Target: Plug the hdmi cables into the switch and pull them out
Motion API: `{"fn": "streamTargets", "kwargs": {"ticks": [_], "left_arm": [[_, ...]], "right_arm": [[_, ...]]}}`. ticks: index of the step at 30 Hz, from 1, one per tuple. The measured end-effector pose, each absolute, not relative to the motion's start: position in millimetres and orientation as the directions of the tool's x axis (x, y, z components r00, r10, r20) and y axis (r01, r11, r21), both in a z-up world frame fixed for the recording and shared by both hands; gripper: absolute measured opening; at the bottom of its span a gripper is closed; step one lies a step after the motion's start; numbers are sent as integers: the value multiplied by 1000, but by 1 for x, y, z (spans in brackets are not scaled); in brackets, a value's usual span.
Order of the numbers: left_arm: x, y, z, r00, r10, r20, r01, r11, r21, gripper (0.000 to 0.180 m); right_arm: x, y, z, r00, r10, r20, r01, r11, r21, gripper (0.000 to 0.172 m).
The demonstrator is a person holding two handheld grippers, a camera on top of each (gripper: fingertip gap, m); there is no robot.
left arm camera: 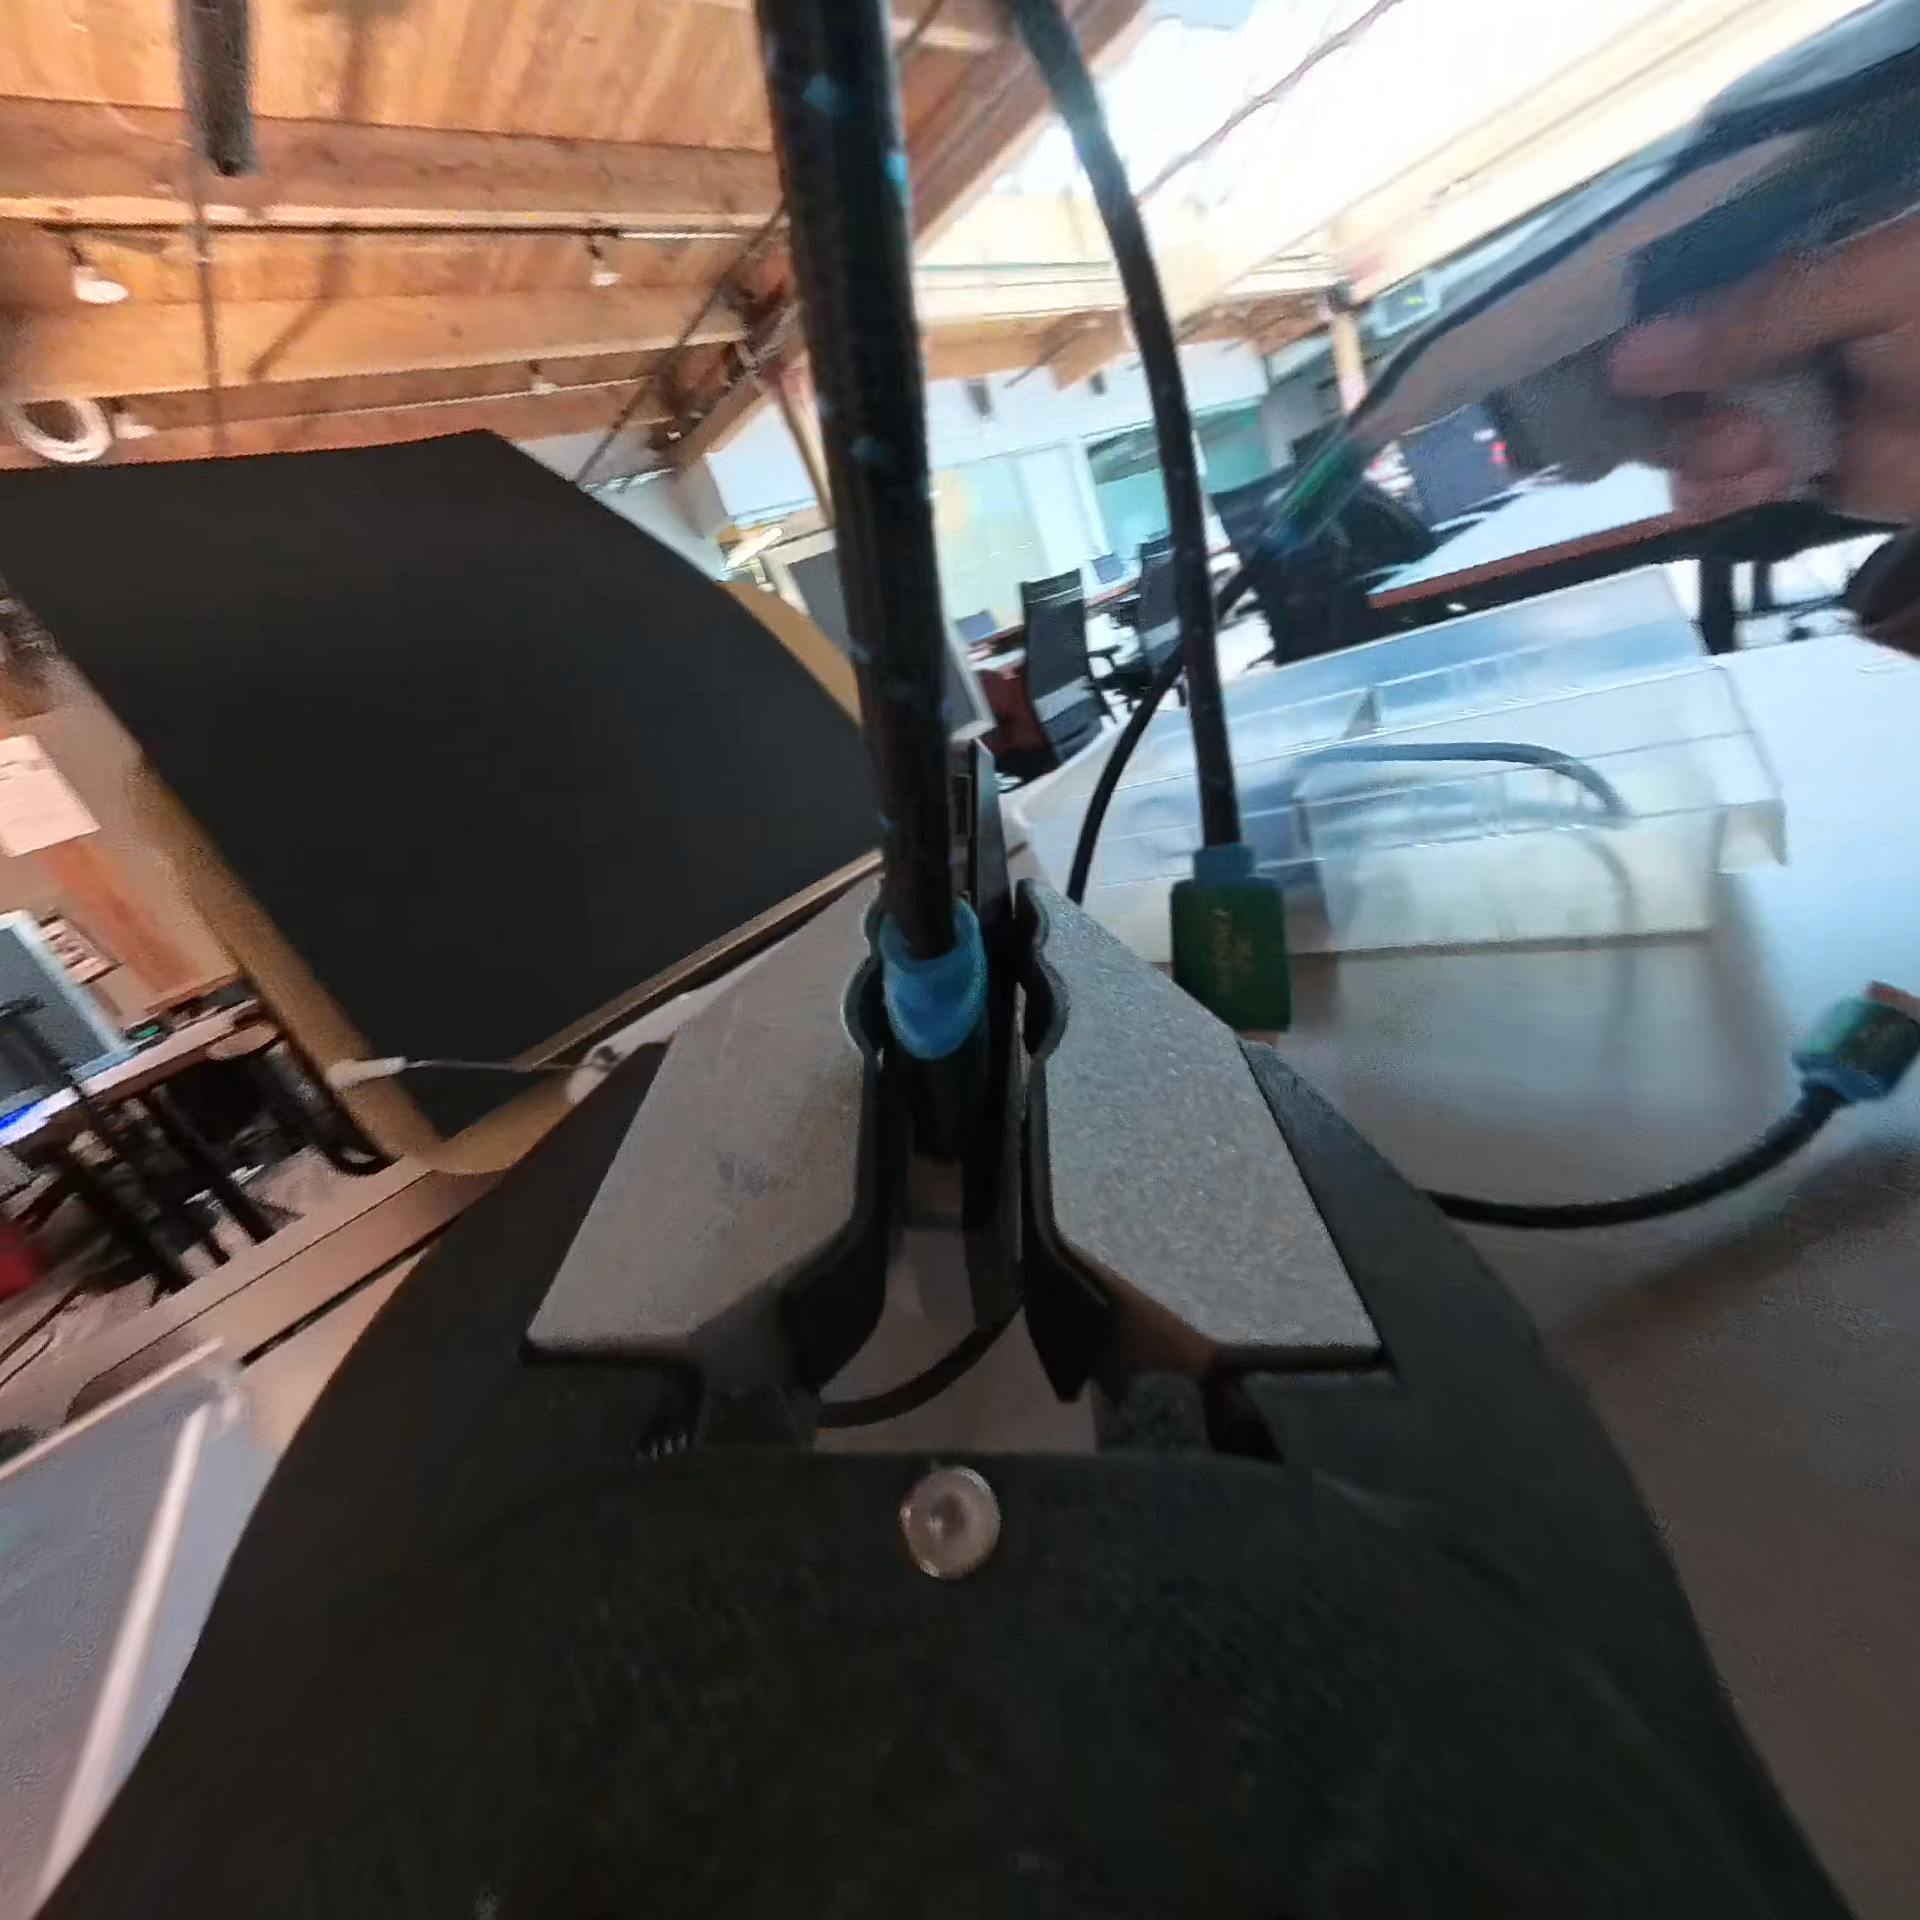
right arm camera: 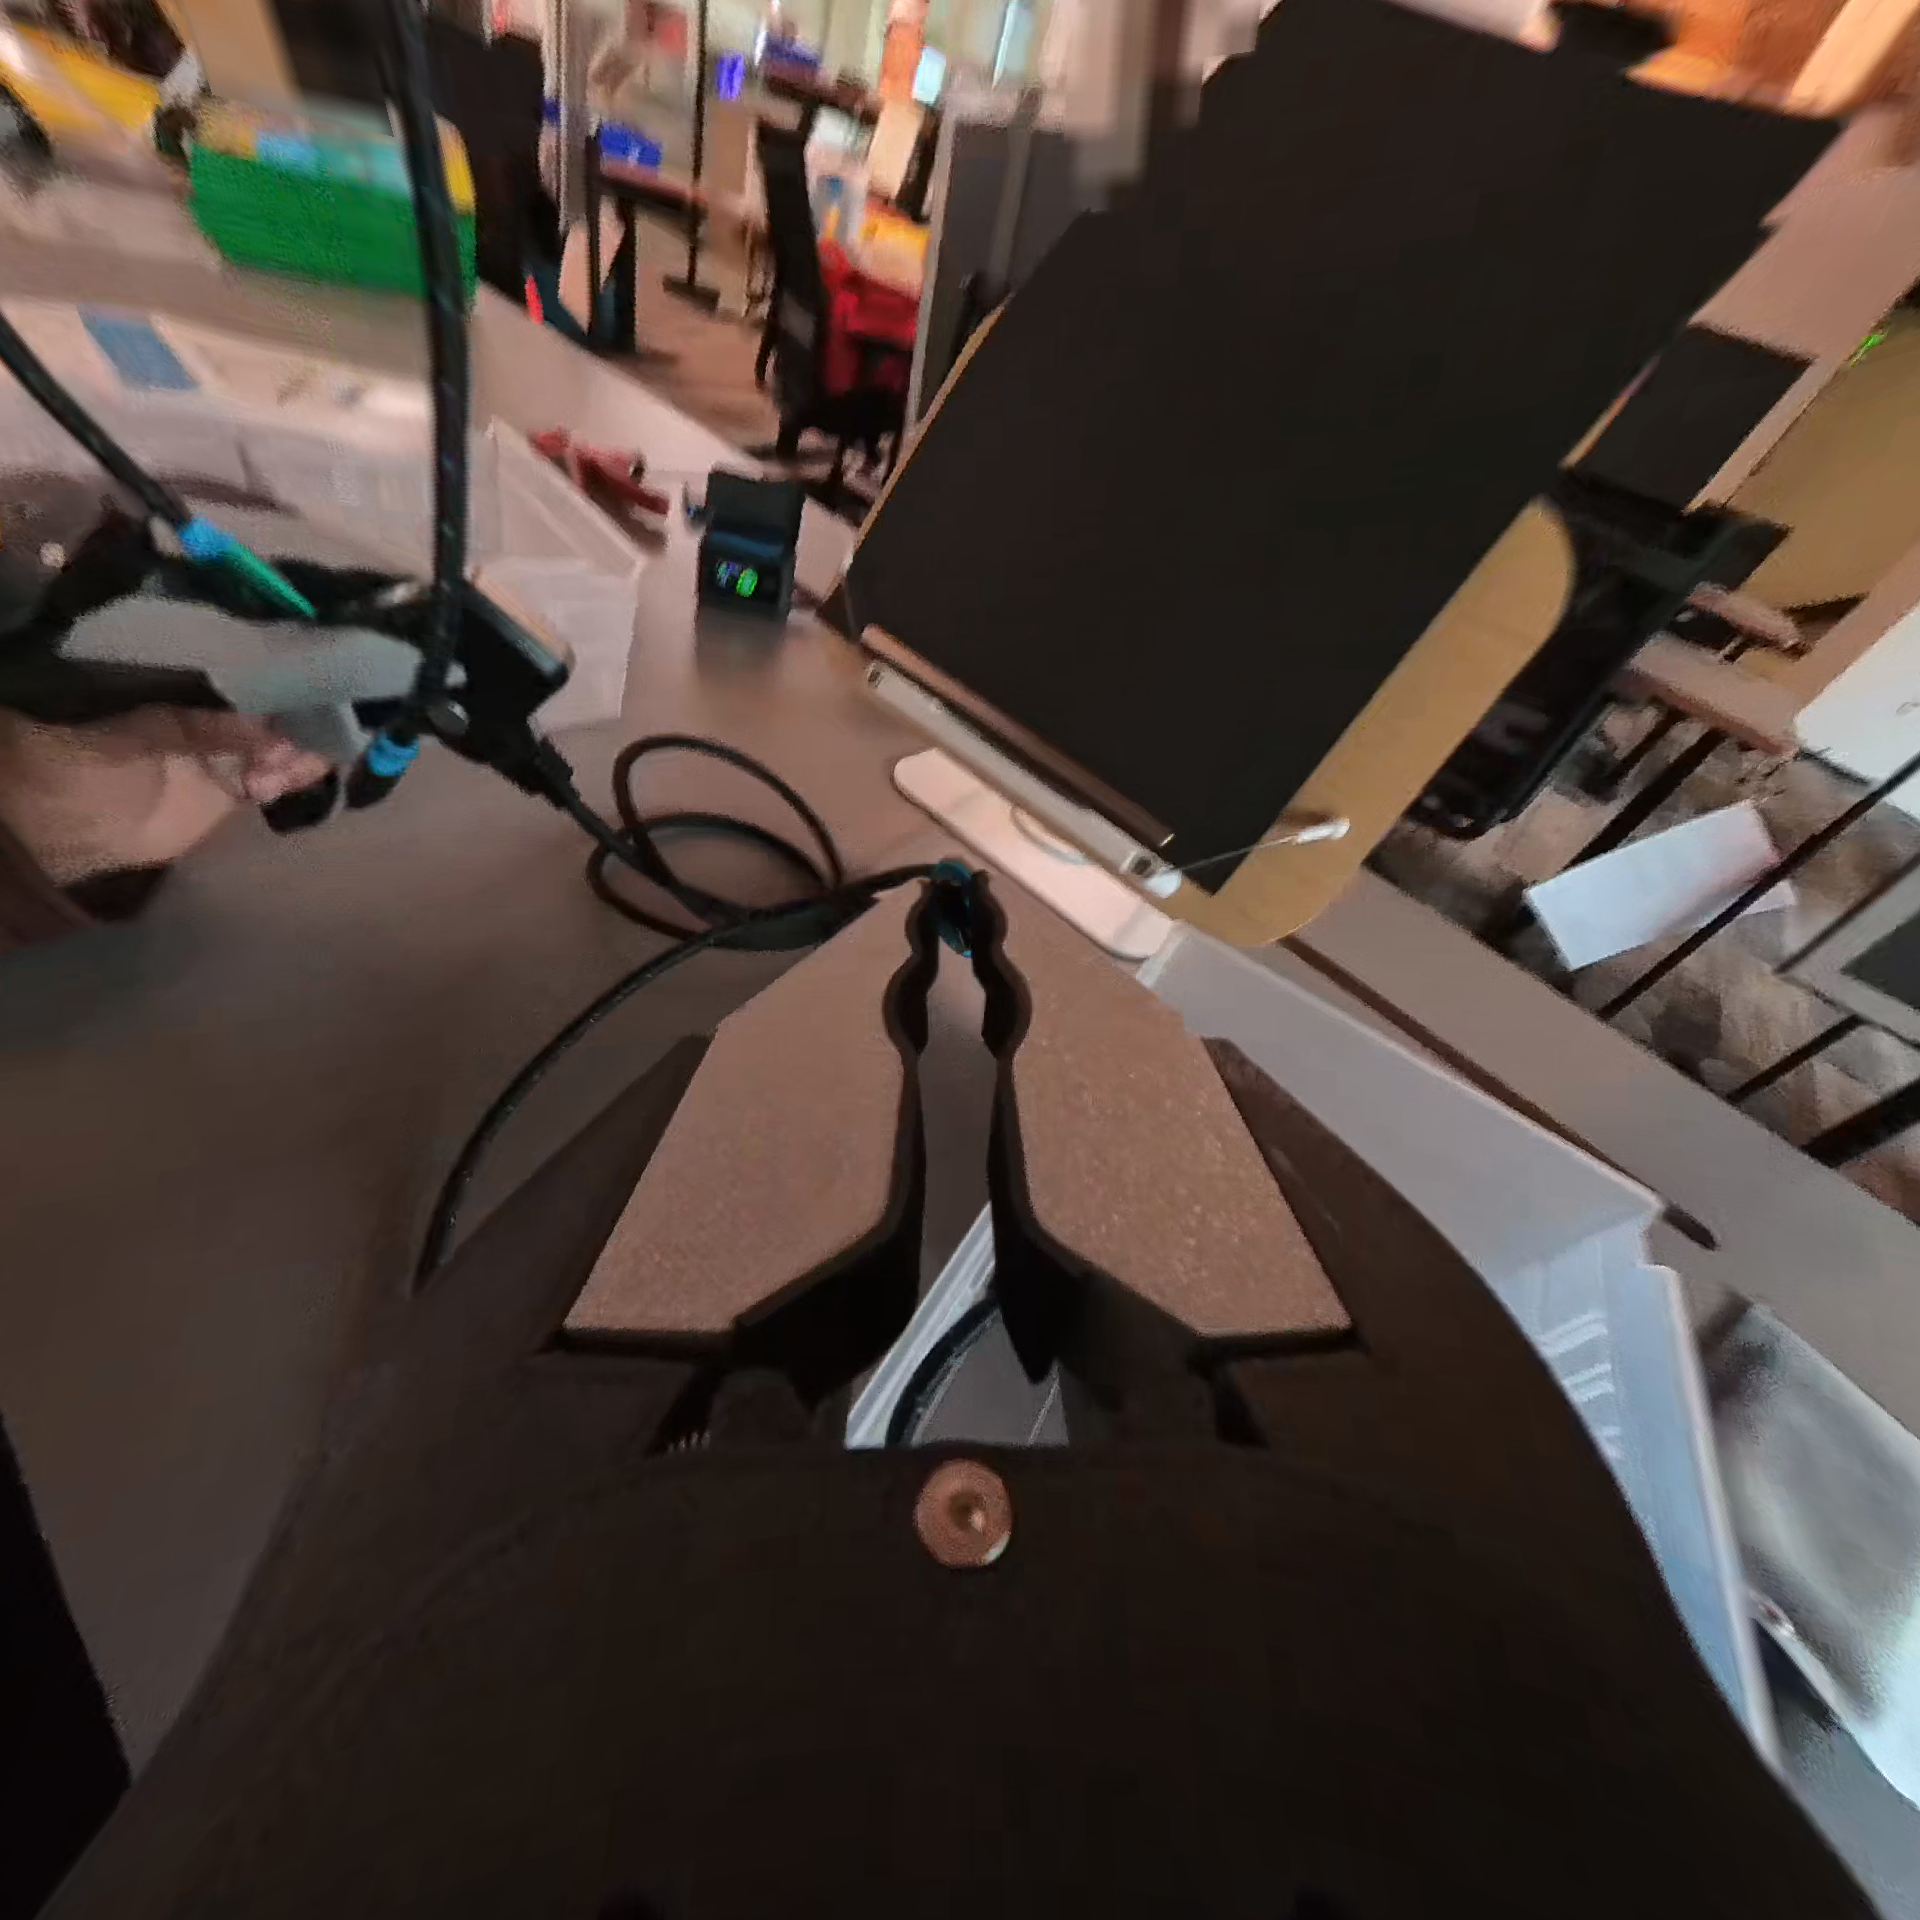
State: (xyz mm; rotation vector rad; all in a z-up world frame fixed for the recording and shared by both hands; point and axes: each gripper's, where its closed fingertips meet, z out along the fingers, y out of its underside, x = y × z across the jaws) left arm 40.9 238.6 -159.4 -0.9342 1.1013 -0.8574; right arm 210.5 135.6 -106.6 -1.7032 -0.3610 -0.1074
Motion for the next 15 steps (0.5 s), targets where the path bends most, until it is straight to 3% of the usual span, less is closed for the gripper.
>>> {"fn": "streamTargets", "kwargs": {"ticks": [8, 15], "left_arm": [[38, 258, -164, 312, -902, -298, 63, 333, -941, 19], [46, 252, -173, 281, -895, -347, 18, 367, -930, 20]], "right_arm": [[229, 72, -26, 973, 60, 221, 198, 265, -944, 0], [271, 61, -33, 982, -45, 183, 188, 232, -954, 0]]}}
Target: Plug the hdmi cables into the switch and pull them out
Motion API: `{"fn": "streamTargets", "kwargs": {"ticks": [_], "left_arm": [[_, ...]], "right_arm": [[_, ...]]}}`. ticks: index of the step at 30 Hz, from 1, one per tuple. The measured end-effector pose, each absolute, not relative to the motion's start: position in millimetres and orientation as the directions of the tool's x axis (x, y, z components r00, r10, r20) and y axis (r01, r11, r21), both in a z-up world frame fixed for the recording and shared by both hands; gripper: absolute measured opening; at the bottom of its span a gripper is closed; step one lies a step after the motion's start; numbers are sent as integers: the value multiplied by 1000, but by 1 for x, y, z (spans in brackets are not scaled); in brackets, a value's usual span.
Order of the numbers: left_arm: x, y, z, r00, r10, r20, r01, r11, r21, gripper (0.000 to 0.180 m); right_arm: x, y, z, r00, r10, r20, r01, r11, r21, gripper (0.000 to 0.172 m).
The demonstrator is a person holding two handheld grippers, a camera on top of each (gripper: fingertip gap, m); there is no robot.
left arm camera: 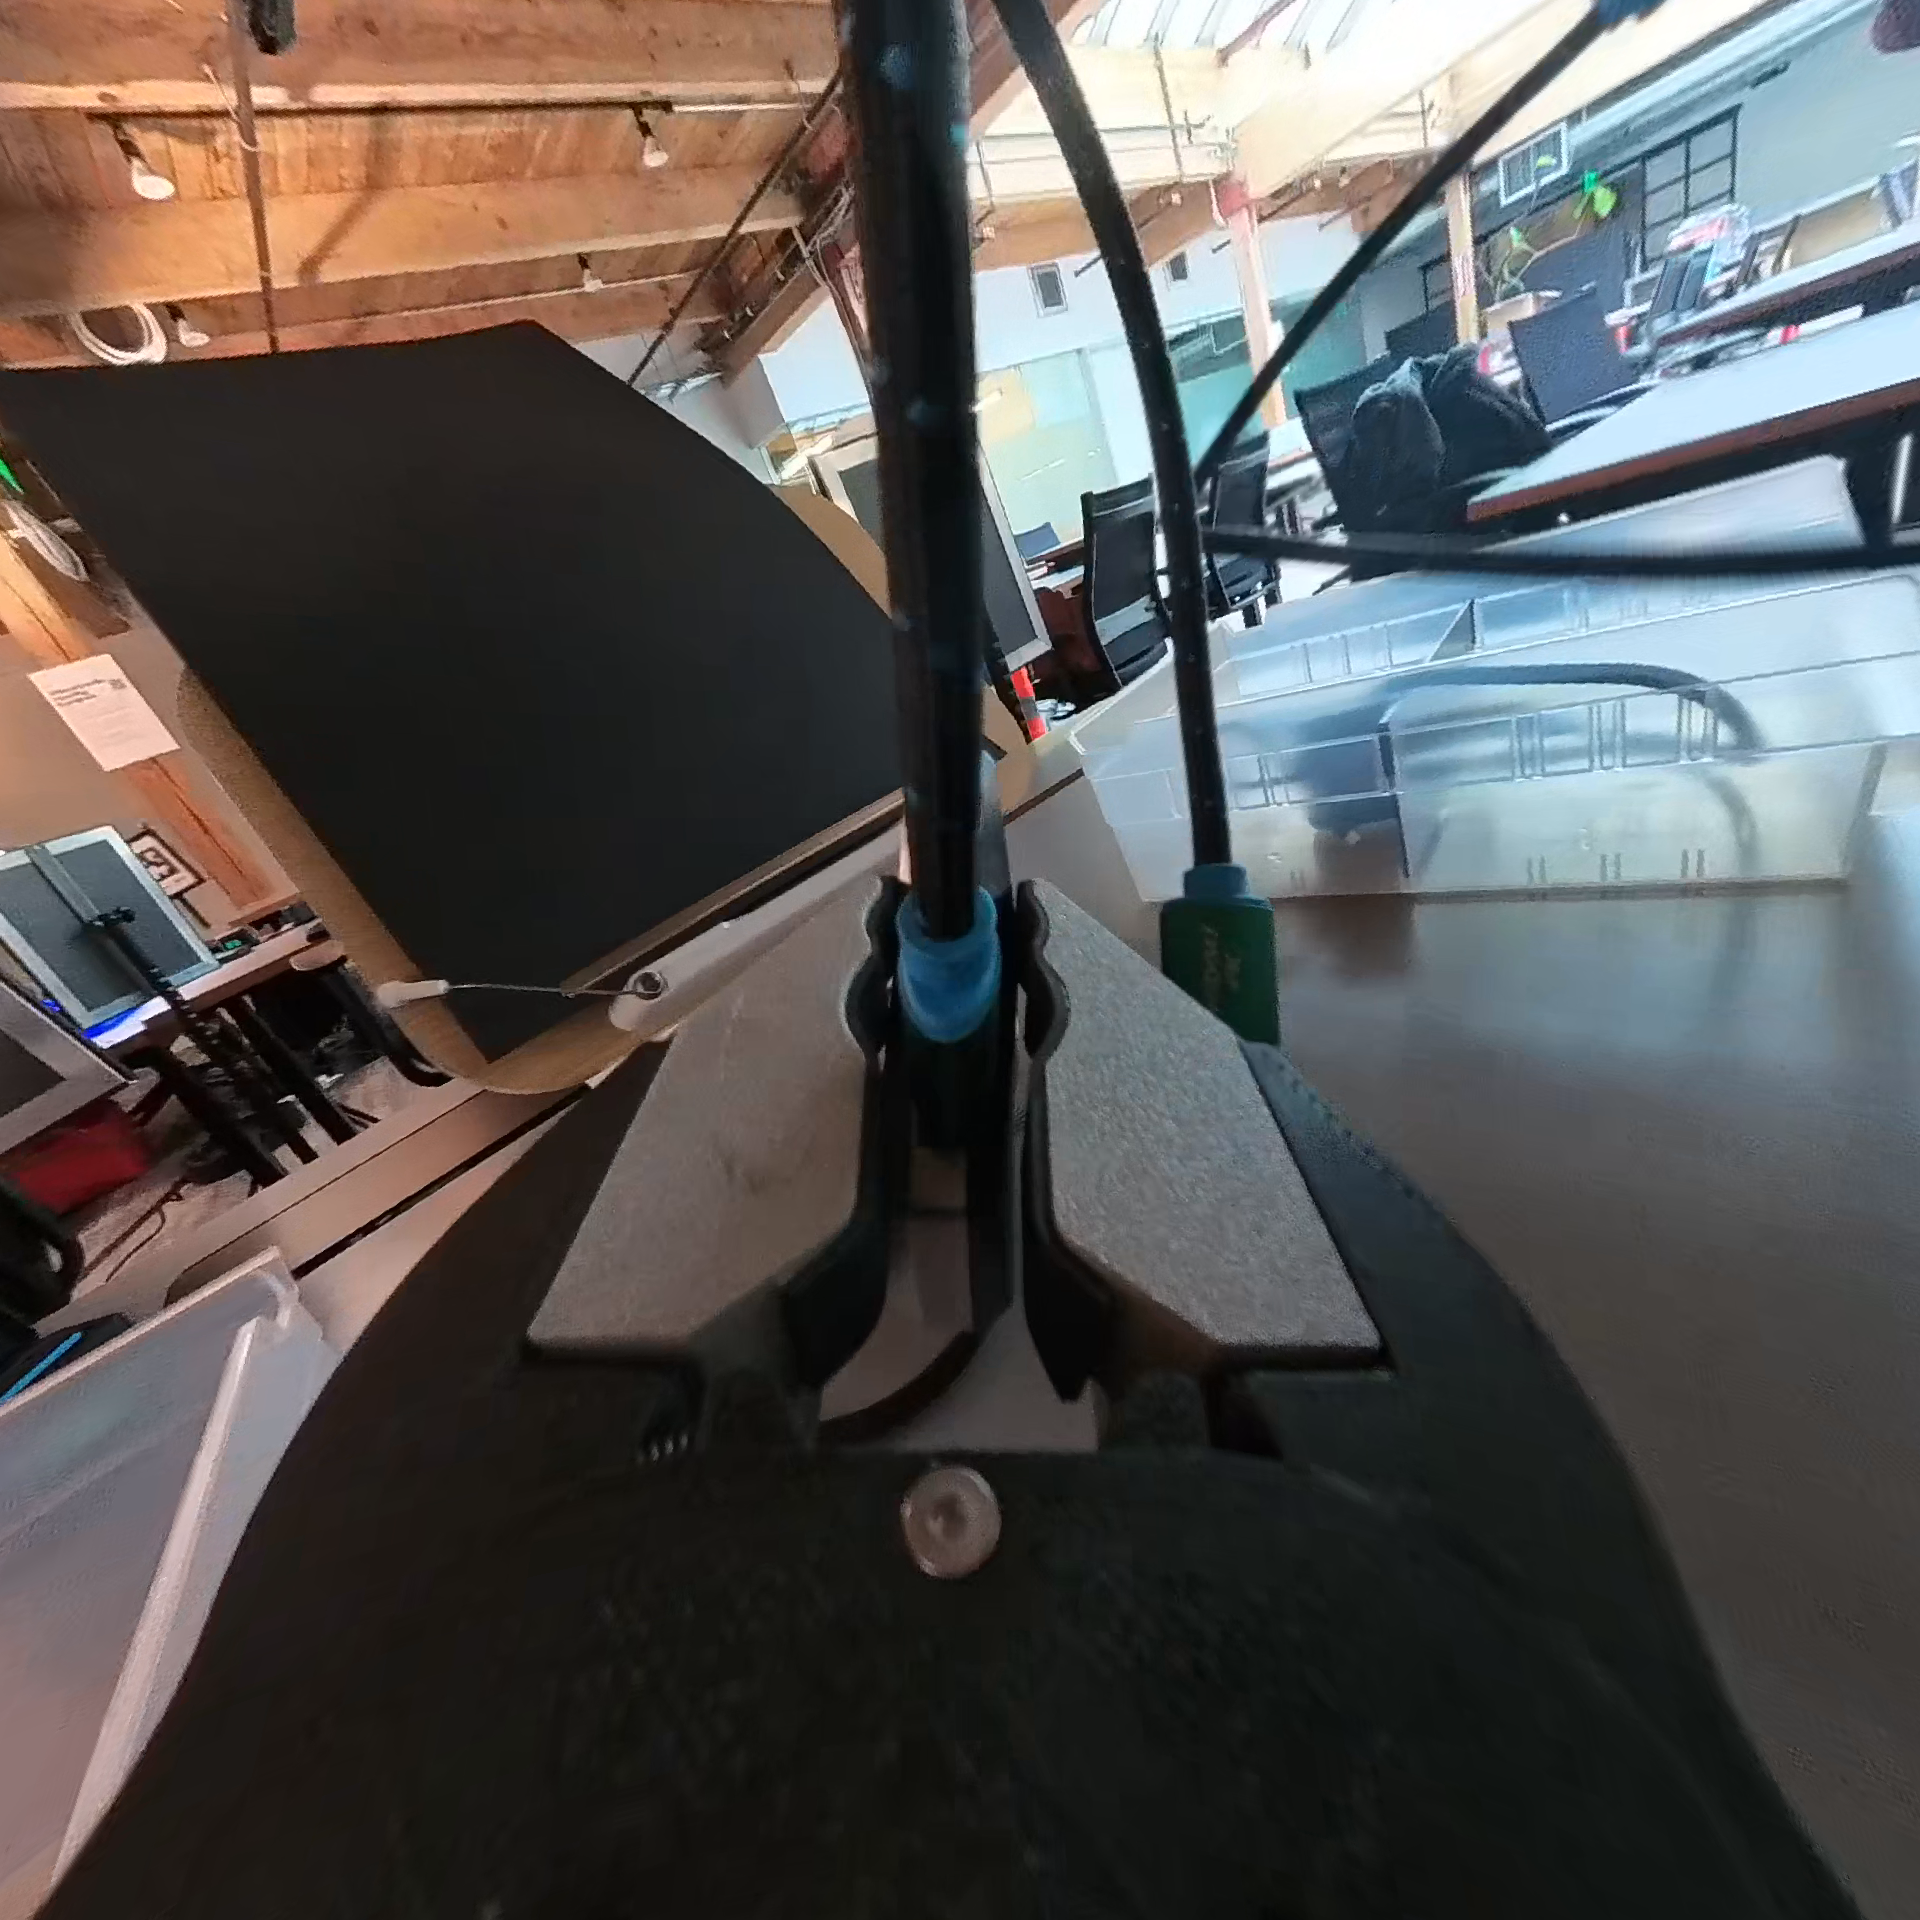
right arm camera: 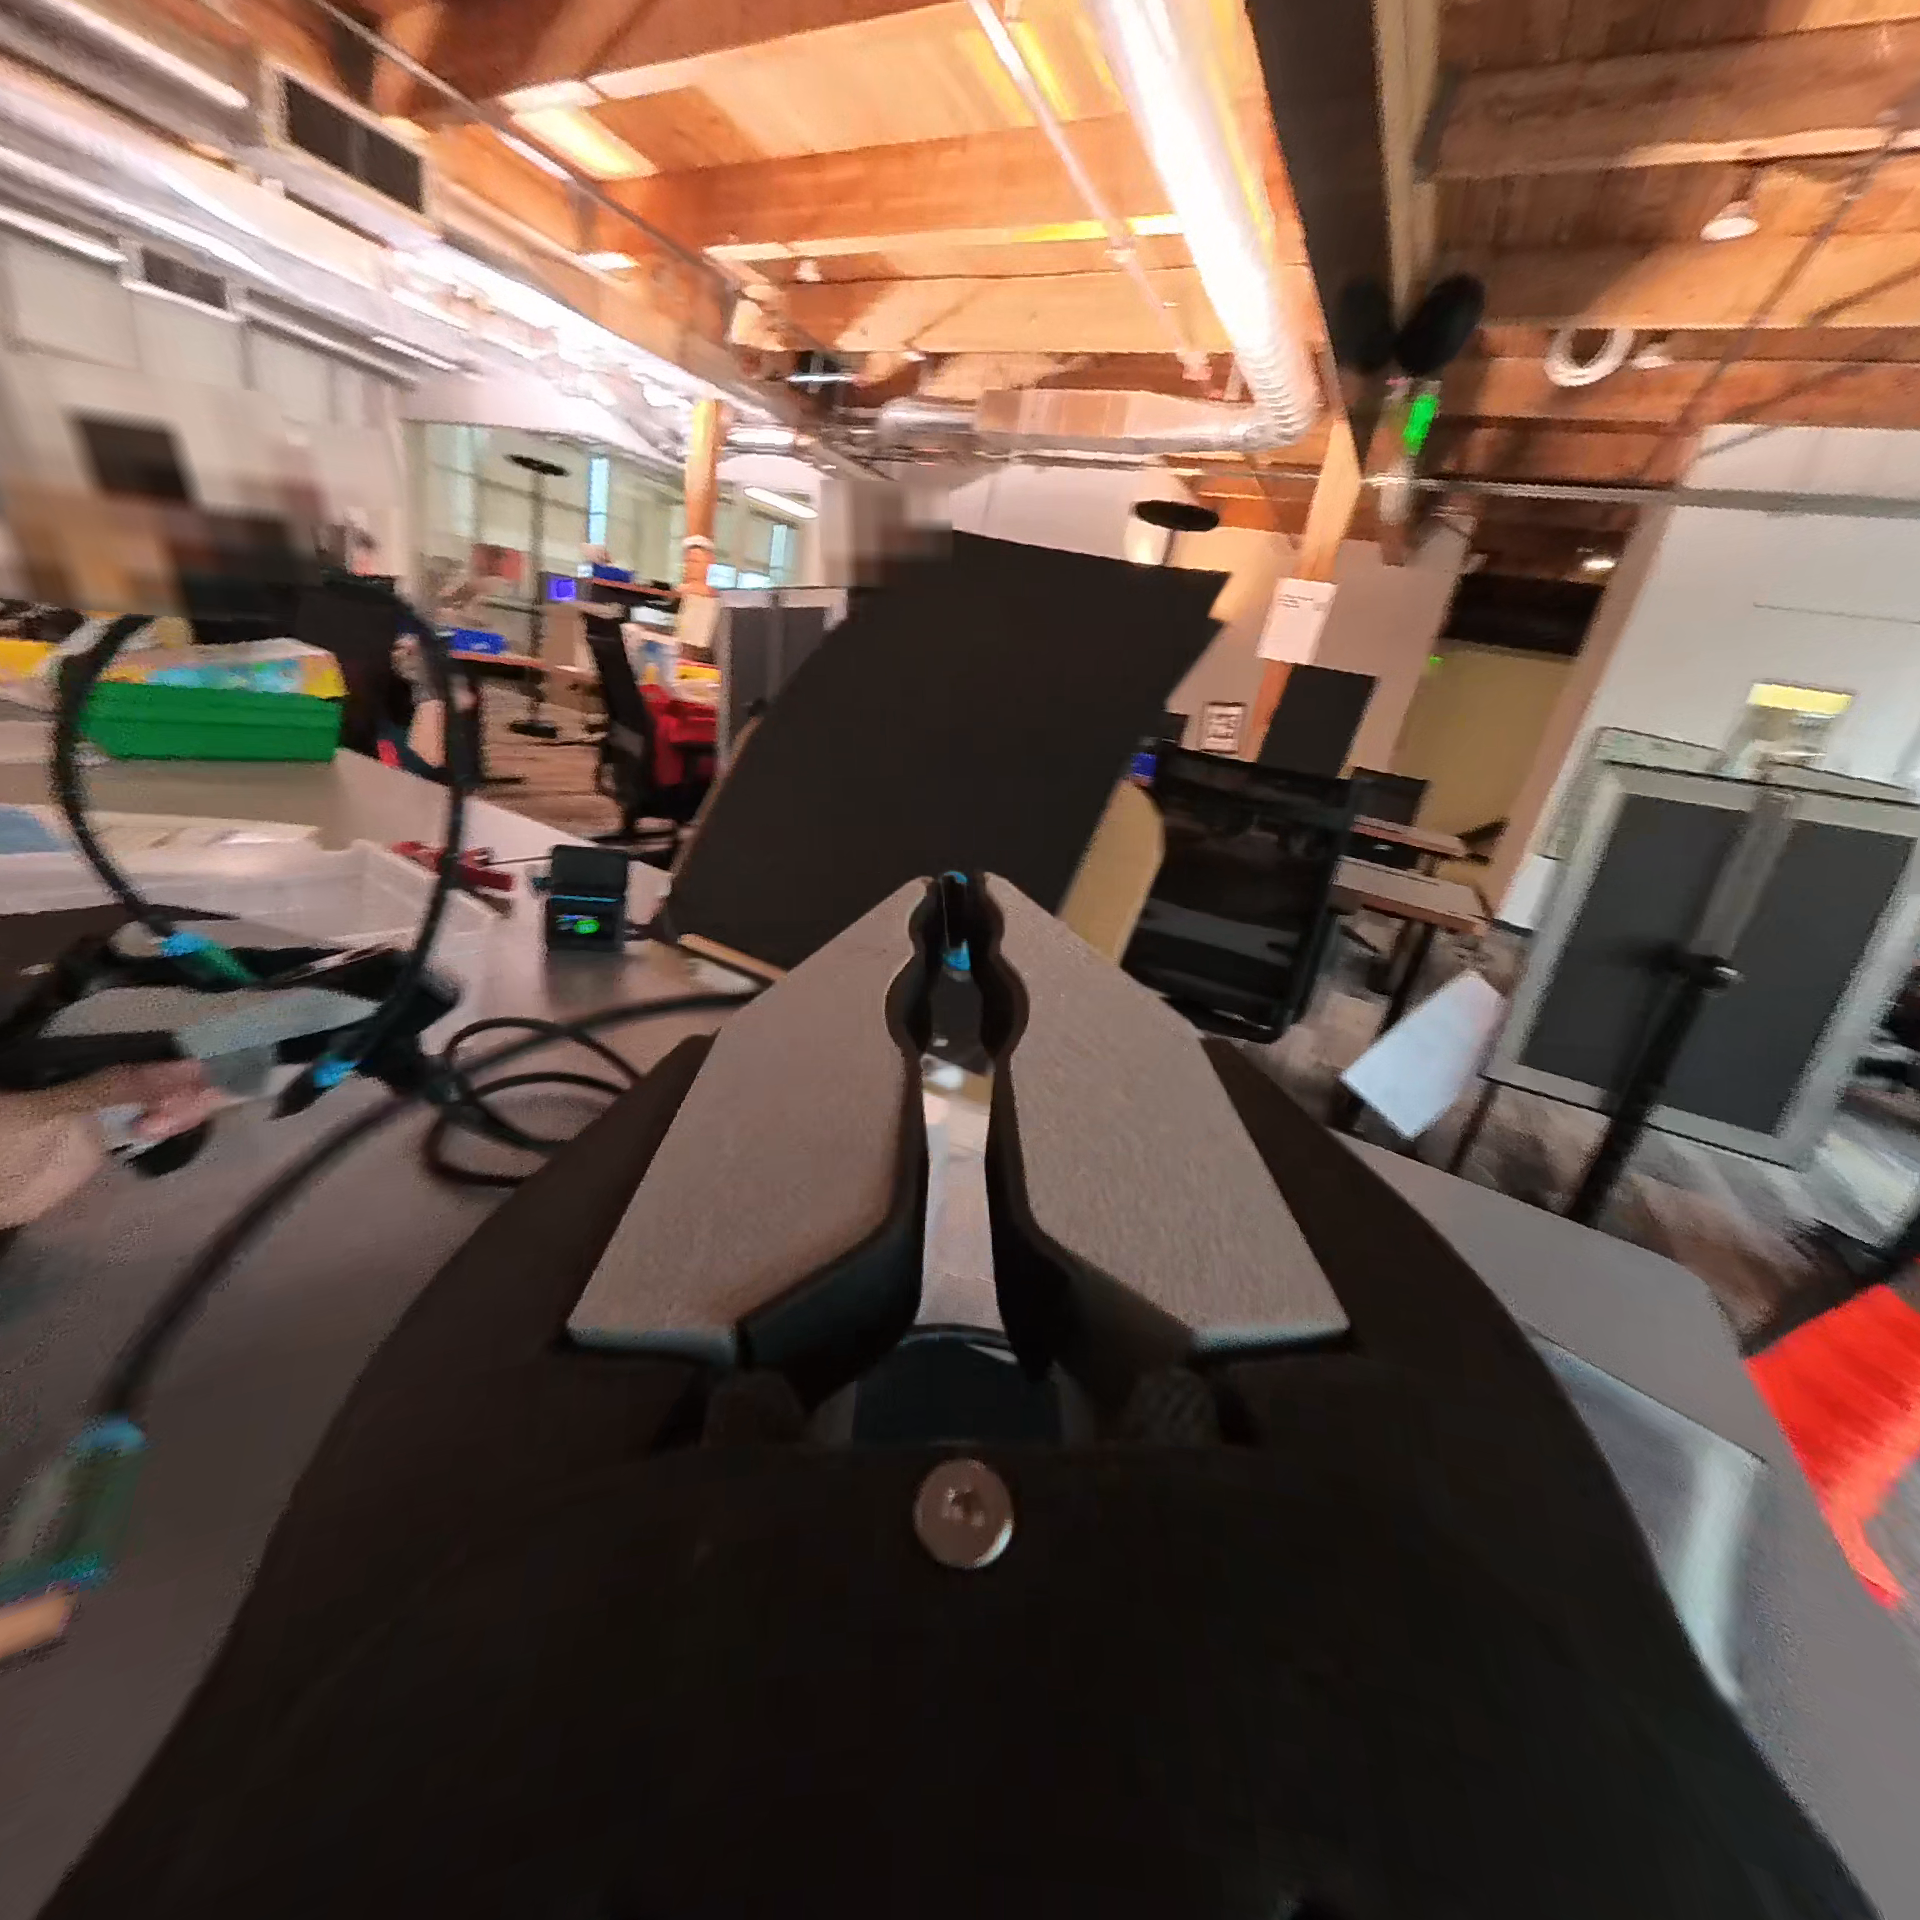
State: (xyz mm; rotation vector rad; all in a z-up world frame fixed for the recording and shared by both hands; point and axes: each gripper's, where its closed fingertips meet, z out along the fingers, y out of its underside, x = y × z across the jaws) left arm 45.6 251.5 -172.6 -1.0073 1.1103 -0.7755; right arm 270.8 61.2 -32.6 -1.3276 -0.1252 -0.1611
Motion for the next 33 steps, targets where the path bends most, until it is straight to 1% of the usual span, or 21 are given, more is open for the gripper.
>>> {"fn": "streamTargets", "kwargs": {"ticks": [5, 7, 10, 11, 13, 16, 18, 22, 26, 30, 33], "left_arm": [[48, 251, -176, 275, -892, -359, 4, 374, -927, 19], [49, 252, -177, 272, -894, -357, 0, 371, -929, 19], [49, 252, -177, 271, -894, -358, -3, 371, -929, 19], [49, 252, -177, 272, -893, -358, -4, 371, -929, 19], [49, 252, -177, 273, -894, -356, -3, 369, -930, 19], [49, 252, -178, 273, -893, -358, -5, 371, -929, 19], [49, 252, -177, 273, -892, -361, -7, 374, -928, 19], [50, 251, -179, 265, -894, -360, -10, 371, -928, 19], [51, 250, -181, 257, -895, -365, -20, 373, -928, 19], [52, 249, -181, 253, -893, -372, -25, 378, -925, 19], [52, 249, -182, 250, -894, -371, -26, 377, -926, 19]], "right_arm": [[324, 26, -33, 935, -284, 215, 267, 163, -950, 0], [332, 4, -22, 928, -325, 181, 259, 215, -942, 0], [339, -27, -4, 926, -362, 105, 239, 346, -908, 0], [345, -34, -4, 915, -393, 89, 240, 355, -904, 0], [360, -37, -12, 893, -442, 85, 240, 310, -920, 0], [379, -24, -39, 891, -442, 105, 192, 157, -969, 0], [388, -22, -48, 870, -475, 132, 199, 92, -976, 0], [394, -16, -70, 871, -457, 179, 163, -75, -984, 0], [393, -4, -101, 900, -391, 194, 105, -238, -966, 0], [364, 14, -158, 977, -178, 120, 17, -493, -870, 2], [344, 22, -199, 995, -42, 95, 45, -650, -759, 2]]}}
